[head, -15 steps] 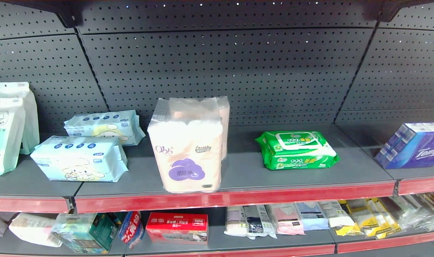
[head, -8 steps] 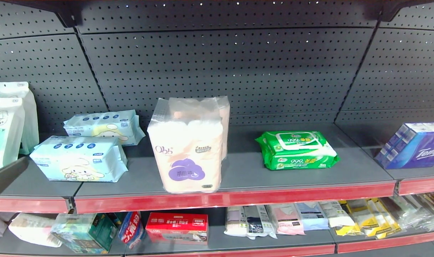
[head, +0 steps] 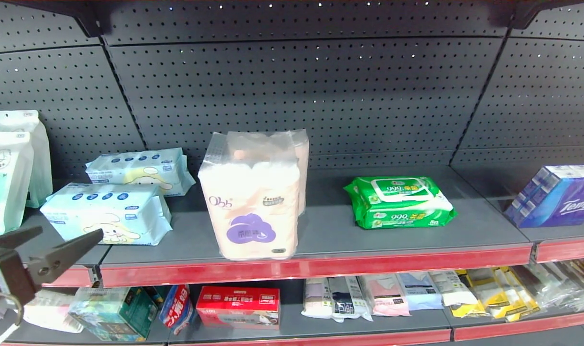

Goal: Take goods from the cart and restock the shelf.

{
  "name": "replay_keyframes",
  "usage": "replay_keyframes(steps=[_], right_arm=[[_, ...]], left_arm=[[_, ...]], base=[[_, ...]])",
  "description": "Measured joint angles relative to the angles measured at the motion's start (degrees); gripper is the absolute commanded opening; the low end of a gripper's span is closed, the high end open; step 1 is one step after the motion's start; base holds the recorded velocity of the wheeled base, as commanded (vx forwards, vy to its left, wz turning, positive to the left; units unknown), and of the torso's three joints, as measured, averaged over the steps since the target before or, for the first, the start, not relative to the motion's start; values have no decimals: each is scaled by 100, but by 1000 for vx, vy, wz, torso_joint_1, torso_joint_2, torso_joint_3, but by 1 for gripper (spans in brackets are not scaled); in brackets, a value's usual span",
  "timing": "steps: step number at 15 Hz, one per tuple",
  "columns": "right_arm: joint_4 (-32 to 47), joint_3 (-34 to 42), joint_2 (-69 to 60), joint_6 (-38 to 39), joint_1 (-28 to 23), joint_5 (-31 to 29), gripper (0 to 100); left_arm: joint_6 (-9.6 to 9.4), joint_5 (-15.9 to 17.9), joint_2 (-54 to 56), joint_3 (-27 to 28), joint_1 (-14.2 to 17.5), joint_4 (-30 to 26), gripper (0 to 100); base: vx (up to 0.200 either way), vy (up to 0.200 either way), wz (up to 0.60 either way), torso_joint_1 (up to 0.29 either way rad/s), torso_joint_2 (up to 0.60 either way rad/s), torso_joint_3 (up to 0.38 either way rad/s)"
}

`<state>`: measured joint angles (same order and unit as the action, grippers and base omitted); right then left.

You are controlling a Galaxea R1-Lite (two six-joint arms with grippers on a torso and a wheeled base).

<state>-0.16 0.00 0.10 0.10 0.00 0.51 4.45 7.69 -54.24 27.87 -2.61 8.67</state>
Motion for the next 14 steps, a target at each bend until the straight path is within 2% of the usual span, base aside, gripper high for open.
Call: replay_keyframes(steps=[3,5,7,10,14], right_arm=[[0,0,-7,0,0,0,100],[0,0,-7,0,0,0,100],[0,0,-7,0,0,0,100],[0,0,-7,0,0,0,100],[0,0,-7,0,0,0,100]], left_arm=[[-145,-96,-817,30,-28,55,100],[-152,-107,-1363,88,-89,575,100],[-152,-134,-1869,123,-350,1156,100],[-158,-250,-2334,168,-880,1237,100],[-238,-513,-2686,473,-1078,1207,100]], base=[[0,0,0,0,0,0],[0,0,0,0,0,0],[0,0,0,0,0,0],[0,0,0,0,0,0],[0,0,0,0,0,0]])
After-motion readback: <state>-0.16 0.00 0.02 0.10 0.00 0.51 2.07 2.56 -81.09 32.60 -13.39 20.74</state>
